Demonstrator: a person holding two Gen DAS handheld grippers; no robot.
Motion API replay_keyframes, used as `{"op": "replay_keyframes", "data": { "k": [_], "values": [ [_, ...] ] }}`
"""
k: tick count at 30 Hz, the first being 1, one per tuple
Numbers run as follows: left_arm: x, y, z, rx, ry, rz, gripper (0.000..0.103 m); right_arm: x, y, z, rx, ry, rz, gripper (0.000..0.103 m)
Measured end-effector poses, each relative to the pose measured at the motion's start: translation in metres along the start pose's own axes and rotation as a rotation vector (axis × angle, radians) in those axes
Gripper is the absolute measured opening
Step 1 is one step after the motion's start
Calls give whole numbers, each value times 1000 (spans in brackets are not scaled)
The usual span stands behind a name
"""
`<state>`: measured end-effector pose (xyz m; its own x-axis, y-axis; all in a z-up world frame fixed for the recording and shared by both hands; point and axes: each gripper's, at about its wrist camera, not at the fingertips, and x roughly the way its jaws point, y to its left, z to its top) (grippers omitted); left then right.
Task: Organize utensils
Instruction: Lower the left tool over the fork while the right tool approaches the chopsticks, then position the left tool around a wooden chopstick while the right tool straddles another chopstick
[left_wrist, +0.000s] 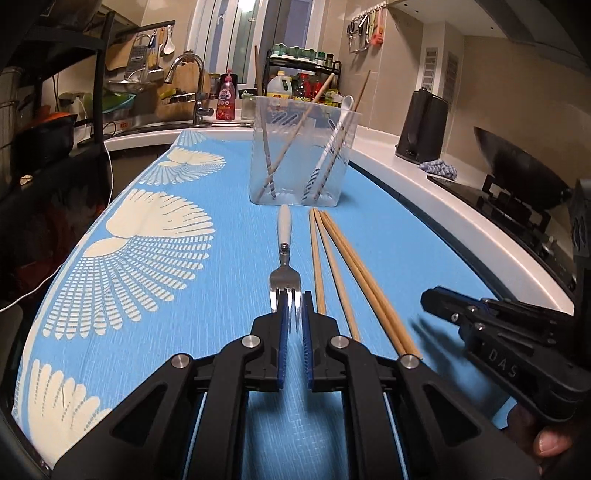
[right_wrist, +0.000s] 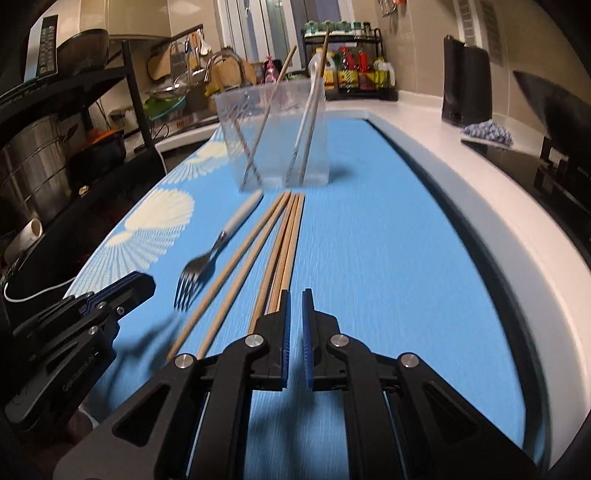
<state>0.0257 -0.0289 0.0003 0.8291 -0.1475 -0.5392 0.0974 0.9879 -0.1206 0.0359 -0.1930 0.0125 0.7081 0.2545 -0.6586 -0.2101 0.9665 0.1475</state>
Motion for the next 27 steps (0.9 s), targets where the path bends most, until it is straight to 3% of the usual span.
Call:
{"op": "replay_keyframes", "data": {
  "k": [21,27],
  "values": [
    [5,2,-7,-10,11,-15,7,15,12,-11,-4,74,30,10],
    [5,1,-10,-14,26,-48,7,13,13,-12,-23,68,-16,7]
  ]
}}
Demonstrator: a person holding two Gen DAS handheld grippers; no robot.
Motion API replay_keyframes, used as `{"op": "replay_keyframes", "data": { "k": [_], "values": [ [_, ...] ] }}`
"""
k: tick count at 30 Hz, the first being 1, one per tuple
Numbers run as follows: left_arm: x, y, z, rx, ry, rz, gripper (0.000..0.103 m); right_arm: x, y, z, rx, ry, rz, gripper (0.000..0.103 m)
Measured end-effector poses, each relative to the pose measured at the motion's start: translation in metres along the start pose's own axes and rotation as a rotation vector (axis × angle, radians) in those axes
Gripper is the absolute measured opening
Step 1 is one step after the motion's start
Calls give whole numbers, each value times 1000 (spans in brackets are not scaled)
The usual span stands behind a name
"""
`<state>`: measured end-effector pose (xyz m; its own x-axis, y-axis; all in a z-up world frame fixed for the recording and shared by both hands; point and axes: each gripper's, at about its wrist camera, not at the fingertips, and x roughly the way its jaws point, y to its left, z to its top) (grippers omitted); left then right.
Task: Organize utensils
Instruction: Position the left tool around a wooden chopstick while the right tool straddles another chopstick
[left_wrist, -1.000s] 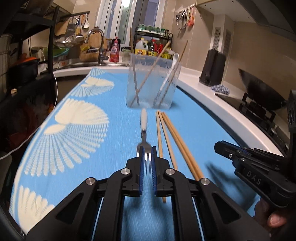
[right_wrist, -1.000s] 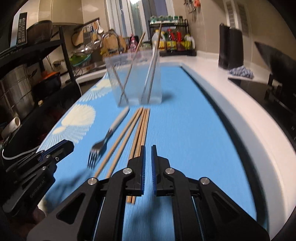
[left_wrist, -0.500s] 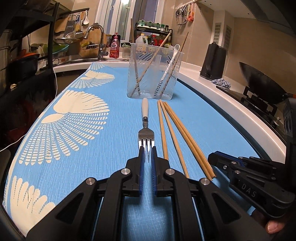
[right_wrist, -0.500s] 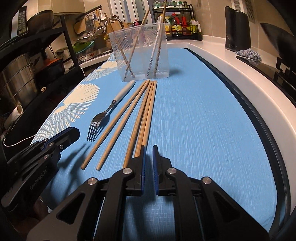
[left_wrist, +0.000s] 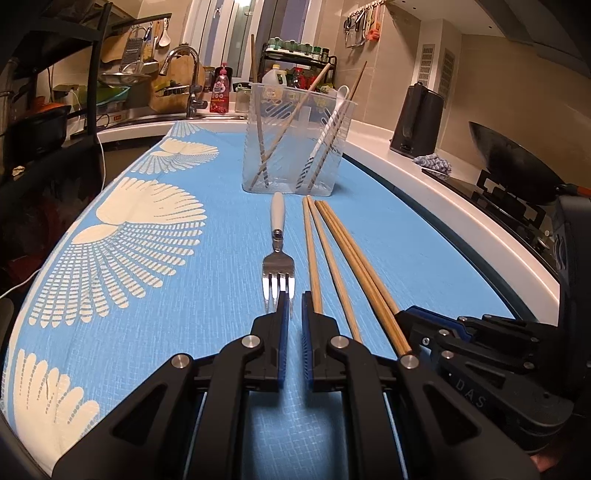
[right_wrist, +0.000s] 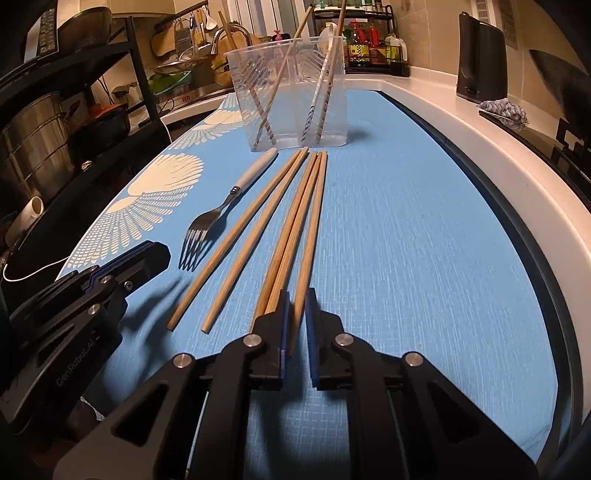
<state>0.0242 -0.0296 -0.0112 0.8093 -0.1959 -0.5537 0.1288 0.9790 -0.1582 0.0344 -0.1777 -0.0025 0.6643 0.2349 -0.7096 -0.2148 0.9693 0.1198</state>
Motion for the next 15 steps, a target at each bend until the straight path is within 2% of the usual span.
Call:
{"op": "replay_keyframes", "data": {
  "k": [7,15],
  "values": [
    [6,-11,-6,18,30,-34,7,-4,-17,-2,36,-9,-27,5],
    [13,-22,-14,59,54,-3,8,-6,-28,-3,44,-19,-45,5]
  ]
}}
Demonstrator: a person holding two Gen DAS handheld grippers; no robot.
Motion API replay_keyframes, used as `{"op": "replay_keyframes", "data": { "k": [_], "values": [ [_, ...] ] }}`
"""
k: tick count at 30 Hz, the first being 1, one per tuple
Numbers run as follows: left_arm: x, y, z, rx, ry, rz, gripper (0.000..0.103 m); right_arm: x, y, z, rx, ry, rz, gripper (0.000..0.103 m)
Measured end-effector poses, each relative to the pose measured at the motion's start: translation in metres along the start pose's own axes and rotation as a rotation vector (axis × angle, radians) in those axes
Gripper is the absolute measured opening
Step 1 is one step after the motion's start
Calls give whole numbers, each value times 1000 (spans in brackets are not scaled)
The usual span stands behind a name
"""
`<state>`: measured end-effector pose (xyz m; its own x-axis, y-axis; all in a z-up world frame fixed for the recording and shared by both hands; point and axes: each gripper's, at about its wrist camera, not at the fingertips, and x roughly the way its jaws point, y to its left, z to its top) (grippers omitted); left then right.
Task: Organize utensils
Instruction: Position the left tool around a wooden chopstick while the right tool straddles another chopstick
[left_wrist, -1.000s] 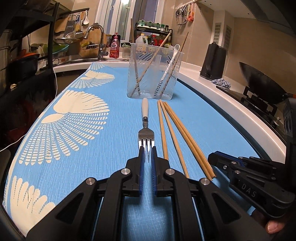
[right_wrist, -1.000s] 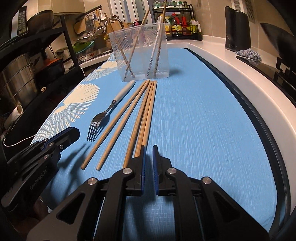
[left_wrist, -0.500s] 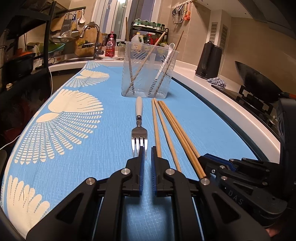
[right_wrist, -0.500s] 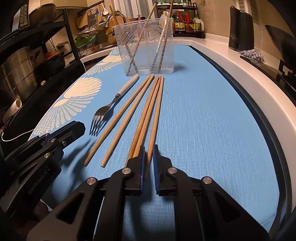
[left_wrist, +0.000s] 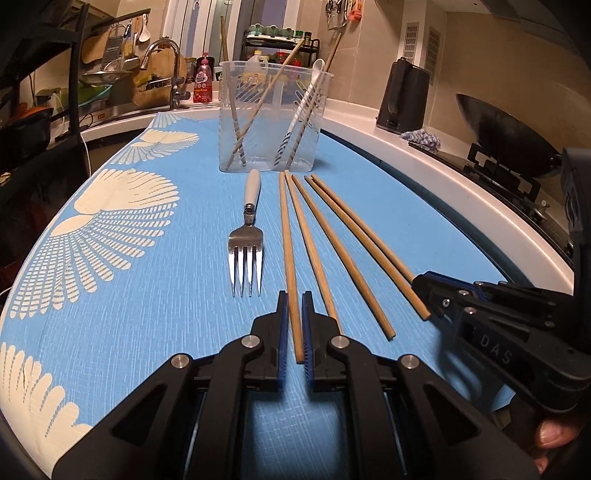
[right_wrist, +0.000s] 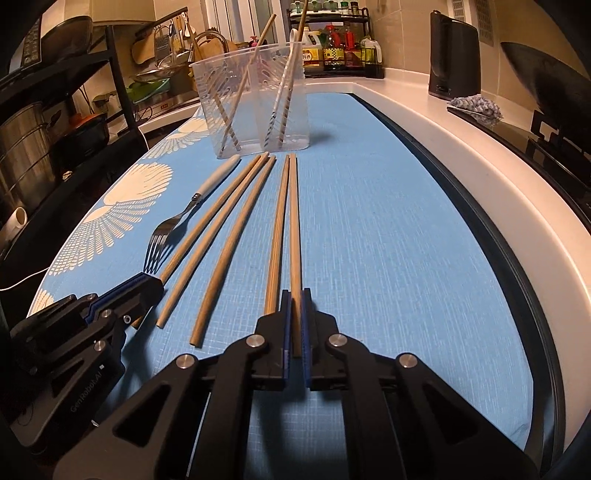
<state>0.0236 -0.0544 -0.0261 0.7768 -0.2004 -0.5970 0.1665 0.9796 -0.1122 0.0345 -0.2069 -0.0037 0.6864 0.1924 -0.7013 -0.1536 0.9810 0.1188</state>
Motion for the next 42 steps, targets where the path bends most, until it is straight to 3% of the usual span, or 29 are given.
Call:
{"op": "replay_keyframes", "data": {
  "k": [22,42],
  "values": [
    [-11,-12,-9,55,-72,94,6,0,-7,-1,31,-29,-28,5],
    [-5,-13,-13,53,-69,95,6,2,-6,0,8,-35,-33,6]
  ]
}}
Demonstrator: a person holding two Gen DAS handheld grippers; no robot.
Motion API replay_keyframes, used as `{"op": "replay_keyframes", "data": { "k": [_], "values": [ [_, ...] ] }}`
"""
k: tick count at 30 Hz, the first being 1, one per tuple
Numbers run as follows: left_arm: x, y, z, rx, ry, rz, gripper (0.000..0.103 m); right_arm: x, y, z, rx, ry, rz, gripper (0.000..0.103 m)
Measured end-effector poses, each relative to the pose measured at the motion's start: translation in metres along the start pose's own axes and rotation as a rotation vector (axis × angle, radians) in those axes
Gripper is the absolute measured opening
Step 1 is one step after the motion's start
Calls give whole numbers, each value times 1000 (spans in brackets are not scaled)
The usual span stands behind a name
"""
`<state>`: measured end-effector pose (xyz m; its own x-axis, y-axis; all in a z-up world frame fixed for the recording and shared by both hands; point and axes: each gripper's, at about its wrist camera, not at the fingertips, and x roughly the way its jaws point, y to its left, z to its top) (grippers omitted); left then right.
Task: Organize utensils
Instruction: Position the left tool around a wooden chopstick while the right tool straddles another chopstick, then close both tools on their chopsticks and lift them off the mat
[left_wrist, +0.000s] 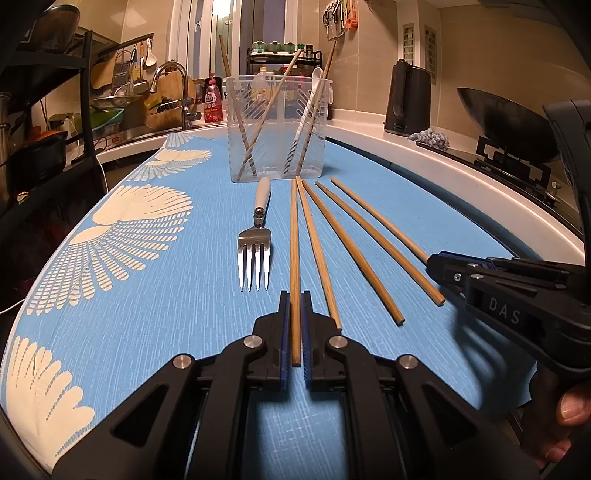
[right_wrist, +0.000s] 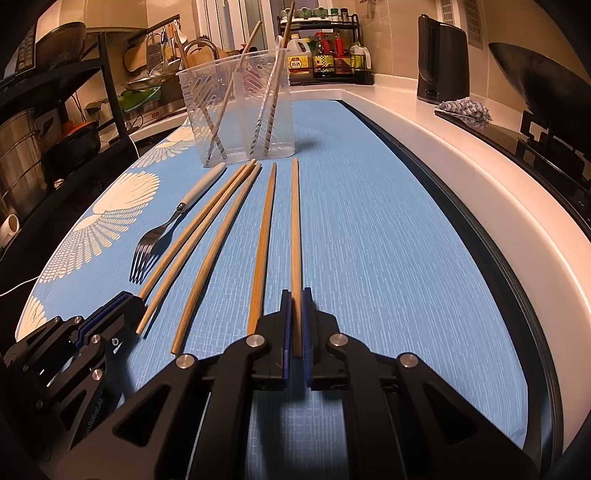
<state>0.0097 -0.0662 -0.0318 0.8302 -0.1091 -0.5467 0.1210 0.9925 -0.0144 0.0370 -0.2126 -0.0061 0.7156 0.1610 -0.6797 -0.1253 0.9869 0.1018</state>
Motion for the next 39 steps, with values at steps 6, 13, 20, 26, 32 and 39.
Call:
{"op": "replay_keyframes", "data": {
  "k": [6,13,20,26,32,39],
  "values": [
    [0,-1,0,-2,0,0,6,1,1,1,-9,-2,-1,6],
    [-3,-1,3,-4,-5,-6,6,-1,1,2,-11,7,3,5],
    [-15,1,11,-9,-43,-6,6,-13,3,6,-14,-12,3,5],
    [-29,4,20,-11,-76,-12,6,-32,5,16,-34,-55,-5,5],
    [-37,5,28,-19,-82,-14,6,-47,4,24,-48,-82,-16,5],
    [-53,11,44,-21,-90,-24,6,-67,6,41,-80,-137,-18,5]
  ]
}}
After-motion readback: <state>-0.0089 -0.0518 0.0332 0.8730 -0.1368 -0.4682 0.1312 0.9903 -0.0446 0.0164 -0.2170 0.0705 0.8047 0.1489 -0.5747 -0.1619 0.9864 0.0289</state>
